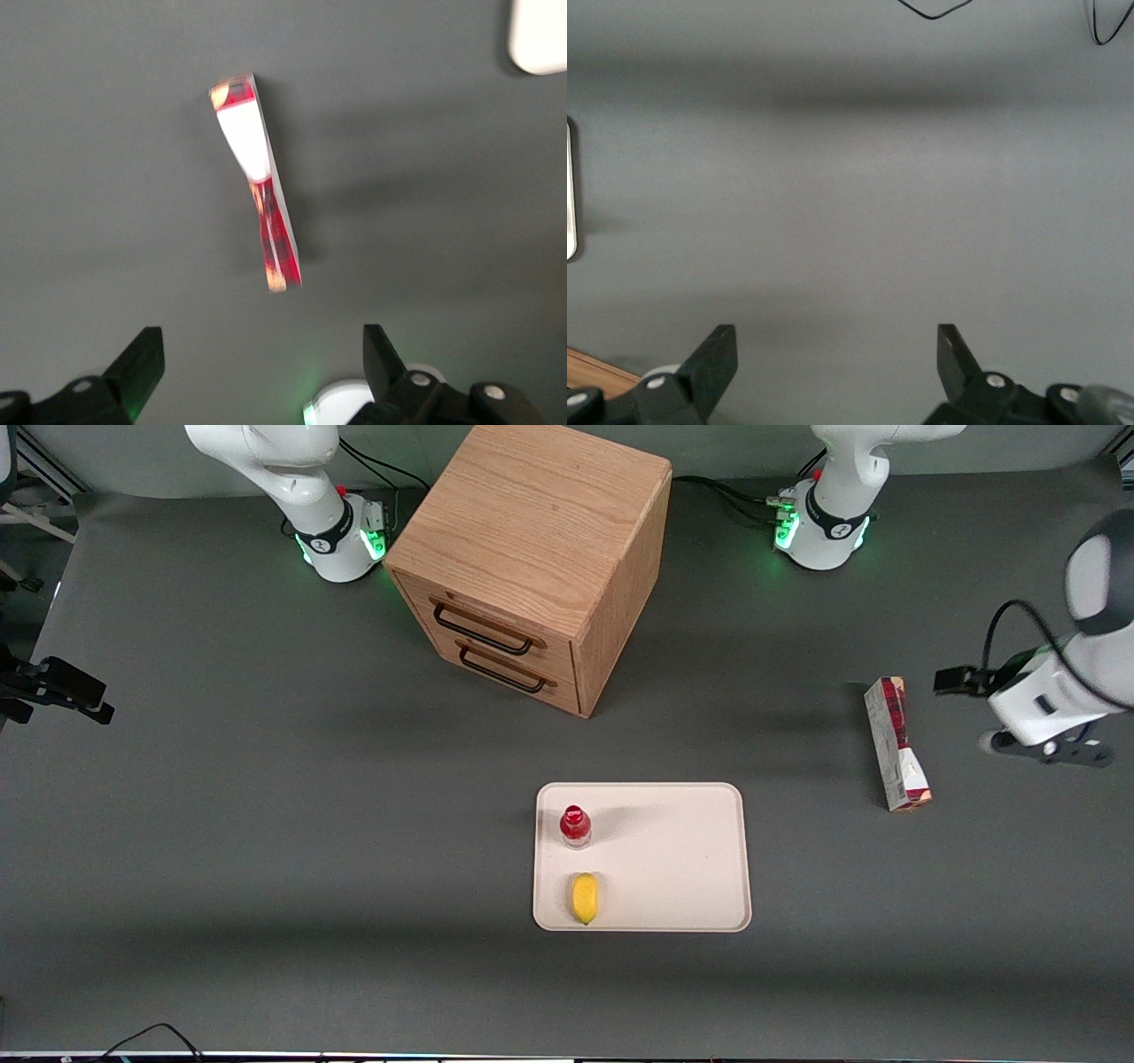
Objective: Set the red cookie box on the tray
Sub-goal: 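Move the left gripper down over the red-and-white cookie box, then close the left gripper on the cookie box's end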
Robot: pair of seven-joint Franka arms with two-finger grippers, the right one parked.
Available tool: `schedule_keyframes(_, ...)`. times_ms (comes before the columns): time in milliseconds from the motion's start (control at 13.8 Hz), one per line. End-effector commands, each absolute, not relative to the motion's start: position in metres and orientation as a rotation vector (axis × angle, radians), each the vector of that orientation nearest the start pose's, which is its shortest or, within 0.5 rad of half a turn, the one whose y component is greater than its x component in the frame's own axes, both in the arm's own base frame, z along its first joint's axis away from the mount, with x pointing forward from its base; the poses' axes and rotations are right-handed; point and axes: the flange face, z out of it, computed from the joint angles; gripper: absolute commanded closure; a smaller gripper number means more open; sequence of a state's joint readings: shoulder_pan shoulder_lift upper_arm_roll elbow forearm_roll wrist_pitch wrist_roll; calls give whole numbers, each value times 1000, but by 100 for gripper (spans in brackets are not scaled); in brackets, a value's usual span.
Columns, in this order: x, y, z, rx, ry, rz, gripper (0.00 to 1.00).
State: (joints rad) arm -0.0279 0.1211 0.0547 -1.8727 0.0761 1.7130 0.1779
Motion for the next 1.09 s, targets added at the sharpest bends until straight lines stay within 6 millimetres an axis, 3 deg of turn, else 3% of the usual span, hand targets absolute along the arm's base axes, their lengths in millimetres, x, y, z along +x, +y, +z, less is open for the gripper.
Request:
schedule_keyframes(0,542,23,348,-3049,283,351,0)
schedule_keyframes(217,539,22,273,-3052,308,306,0)
schedule_keyframes(362,526,21,227,-3057,325,266,0)
schedule_keyframes(507,516,29,194,-3056,333,235,0)
schedule_keyframes(580,515,30,186,-3051,340,247,17)
schedule_keyframes(652,514,31,183,-3047,343,259,62)
schedule_keyframes(725,512,41,183,-3043,317,272,94)
schedule_keyframes(797,512,47,185,-3042,307,281,100)
schedule_keyframes(1014,515,53,190,-3039,318,269,100)
